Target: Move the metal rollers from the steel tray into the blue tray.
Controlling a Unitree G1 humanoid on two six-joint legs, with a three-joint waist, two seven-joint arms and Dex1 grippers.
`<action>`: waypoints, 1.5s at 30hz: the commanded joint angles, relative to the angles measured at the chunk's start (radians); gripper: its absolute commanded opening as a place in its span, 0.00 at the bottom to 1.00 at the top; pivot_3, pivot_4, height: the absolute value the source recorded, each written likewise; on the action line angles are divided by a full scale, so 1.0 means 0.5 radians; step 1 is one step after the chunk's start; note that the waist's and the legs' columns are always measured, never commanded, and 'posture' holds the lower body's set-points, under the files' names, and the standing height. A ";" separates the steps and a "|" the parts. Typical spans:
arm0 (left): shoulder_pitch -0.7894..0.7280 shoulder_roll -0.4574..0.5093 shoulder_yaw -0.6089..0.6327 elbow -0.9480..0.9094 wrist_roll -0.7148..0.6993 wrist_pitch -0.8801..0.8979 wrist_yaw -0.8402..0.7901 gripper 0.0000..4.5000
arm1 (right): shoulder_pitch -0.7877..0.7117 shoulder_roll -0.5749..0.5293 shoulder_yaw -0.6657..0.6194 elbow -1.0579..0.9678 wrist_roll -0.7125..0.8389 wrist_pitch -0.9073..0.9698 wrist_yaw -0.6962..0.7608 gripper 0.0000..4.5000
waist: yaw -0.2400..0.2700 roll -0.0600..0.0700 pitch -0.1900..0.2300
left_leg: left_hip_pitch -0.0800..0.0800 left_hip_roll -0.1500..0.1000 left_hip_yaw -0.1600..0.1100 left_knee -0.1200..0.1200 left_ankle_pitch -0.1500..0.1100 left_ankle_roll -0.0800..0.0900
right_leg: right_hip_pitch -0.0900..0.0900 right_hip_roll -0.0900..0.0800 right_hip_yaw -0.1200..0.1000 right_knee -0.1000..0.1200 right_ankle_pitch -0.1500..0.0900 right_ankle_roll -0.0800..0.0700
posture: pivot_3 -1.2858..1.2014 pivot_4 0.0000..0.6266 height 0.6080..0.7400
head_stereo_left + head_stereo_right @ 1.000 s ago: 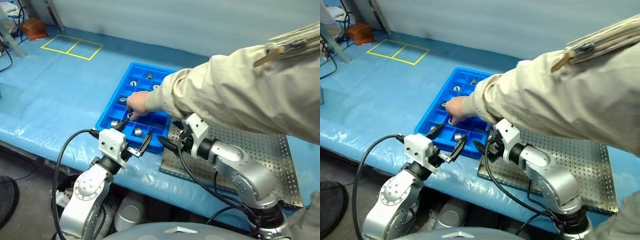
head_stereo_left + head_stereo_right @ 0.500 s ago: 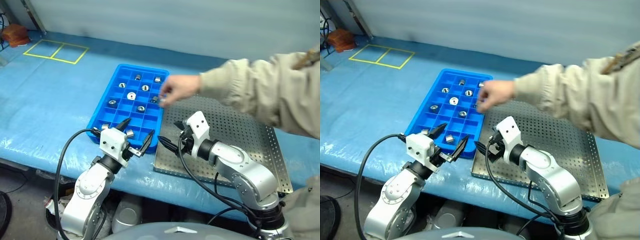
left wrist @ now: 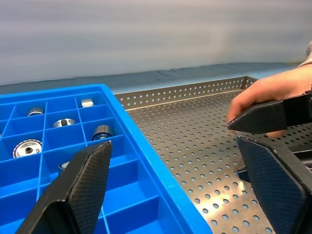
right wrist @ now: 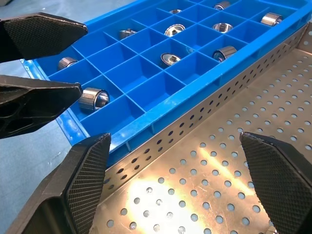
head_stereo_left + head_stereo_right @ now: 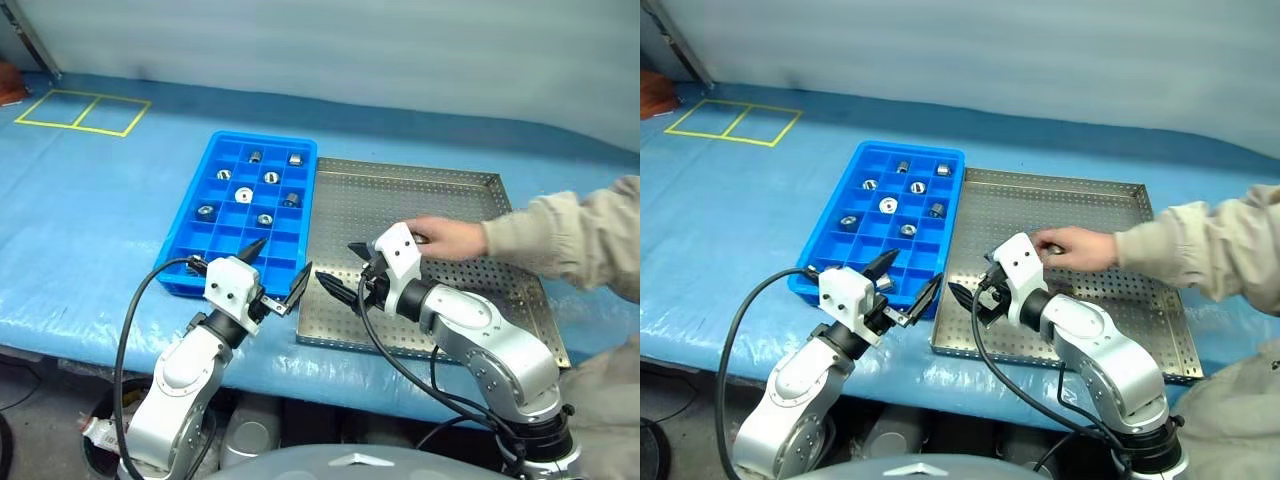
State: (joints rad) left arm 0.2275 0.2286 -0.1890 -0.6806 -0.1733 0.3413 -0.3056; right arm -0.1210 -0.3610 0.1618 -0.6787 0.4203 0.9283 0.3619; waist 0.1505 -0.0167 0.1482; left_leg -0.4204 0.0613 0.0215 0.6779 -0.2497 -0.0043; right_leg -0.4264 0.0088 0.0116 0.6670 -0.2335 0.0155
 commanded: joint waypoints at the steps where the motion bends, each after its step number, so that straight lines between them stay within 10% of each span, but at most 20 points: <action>1: -0.004 -0.007 -0.004 -0.036 -0.022 -0.032 -0.002 1.00 | -0.007 -0.003 -0.031 -0.087 0.028 0.001 -0.014 1.00 | -0.010 0.000 0.000 | 0.001 0.000 0.000 0.000 0.000 0.000 | 0.000 0.000 0.000 0.000 0.000 0.000 | 0.64 0.24 1.00; 24: -0.088 0.046 -0.018 0.003 0.011 -0.004 -0.036 1.00 | 0.007 -0.033 -0.076 -0.144 0.058 -0.006 -0.082 1.00 | -0.035 0.001 0.001 | 0.002 0.000 0.002 0.000 -0.001 0.001 | 0.000 0.000 0.003 0.000 0.000 0.000 | 0.62 0.24 1.00; 45: -1.082 0.317 -0.230 0.489 -0.077 0.600 -0.561 1.00 | 0.419 0.040 -0.333 -0.516 -0.039 -0.024 -0.428 1.00 | -0.207 0.001 0.001 | 0.003 -0.001 0.005 0.000 -0.001 0.003 | 0.001 0.001 0.007 0.000 0.002 0.004 | 0.54 0.24 1.00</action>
State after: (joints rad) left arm -0.2801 0.3803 -0.2859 -0.4434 -0.2004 0.6118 -0.5518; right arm 0.0822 -0.3444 0.0253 -0.8781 0.4026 0.9261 0.1612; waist 0.0469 -0.0164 0.1487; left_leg -0.4186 0.0607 0.0239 0.6778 -0.2503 -0.0030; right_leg -0.4259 0.0092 0.0151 0.6672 -0.2326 0.0173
